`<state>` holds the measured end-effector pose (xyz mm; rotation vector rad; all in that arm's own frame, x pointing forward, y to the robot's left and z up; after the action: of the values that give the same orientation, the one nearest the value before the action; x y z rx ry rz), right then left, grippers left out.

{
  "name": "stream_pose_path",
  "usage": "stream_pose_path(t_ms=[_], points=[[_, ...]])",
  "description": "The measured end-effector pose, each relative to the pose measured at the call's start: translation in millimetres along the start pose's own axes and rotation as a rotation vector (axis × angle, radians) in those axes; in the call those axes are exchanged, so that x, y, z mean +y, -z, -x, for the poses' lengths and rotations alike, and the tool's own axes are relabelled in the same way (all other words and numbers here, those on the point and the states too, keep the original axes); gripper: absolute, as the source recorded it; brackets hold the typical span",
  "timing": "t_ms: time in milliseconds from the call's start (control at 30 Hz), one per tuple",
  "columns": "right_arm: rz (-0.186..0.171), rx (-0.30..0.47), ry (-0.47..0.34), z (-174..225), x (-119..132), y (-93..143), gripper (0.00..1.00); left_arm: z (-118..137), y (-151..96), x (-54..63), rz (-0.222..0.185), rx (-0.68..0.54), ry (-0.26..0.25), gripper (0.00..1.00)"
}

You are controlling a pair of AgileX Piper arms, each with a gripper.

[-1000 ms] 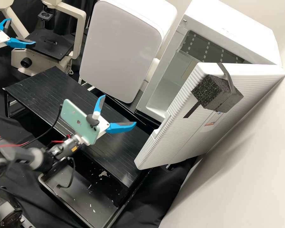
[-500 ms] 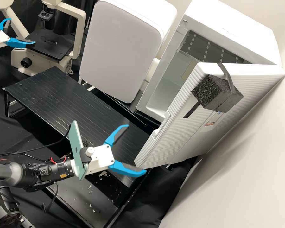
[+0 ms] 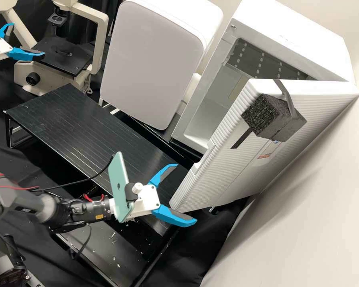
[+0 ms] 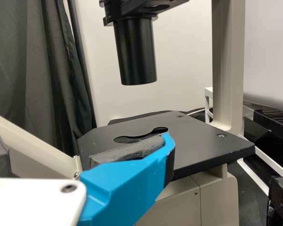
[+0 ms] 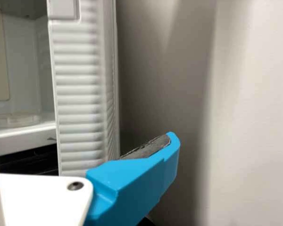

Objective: Close the incubator door

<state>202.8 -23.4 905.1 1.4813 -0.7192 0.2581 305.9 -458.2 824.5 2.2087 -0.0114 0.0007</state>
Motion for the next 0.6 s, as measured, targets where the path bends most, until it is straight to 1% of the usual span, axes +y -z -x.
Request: stream_pose_path(t_ms=[167, 300, 367, 400, 433, 533, 600], points=[[0.006, -0.013, 0.014, -13, -8, -2, 1.0, 0, 0, 0.0, 0.0, 0.0, 0.0, 1.0], [-0.02, 0.006, 0.025, -14, -9, 0, 1.0, 0, 0, 0.0, 0.0, 0.0, 0.0, 1.0], [-0.041, 0.037, 0.039, -12, -10, 5, 1.0, 0, 0, 0.0, 0.0, 0.0, 0.0, 1.0], [-0.06, 0.066, 0.051, -11, -10, 10, 1.0, 0, 0, 0.0, 0.0, 0.0, 0.0, 1.0], [-0.076, 0.076, 0.055, -10, -10, 13, 1.0, 0, 0, 0.0, 0.0, 0.0, 0.0, 1.0], [-0.138, 0.113, 0.095, -6, -12, 20, 1.0, 0, 0, 0.0, 0.0, 0.0, 0.0, 1.0], [-0.164, 0.139, 0.125, -3, -16, 25, 1.0, 0, 0, 0.0, 0.0, 0.0, 0.0, 1.0]])
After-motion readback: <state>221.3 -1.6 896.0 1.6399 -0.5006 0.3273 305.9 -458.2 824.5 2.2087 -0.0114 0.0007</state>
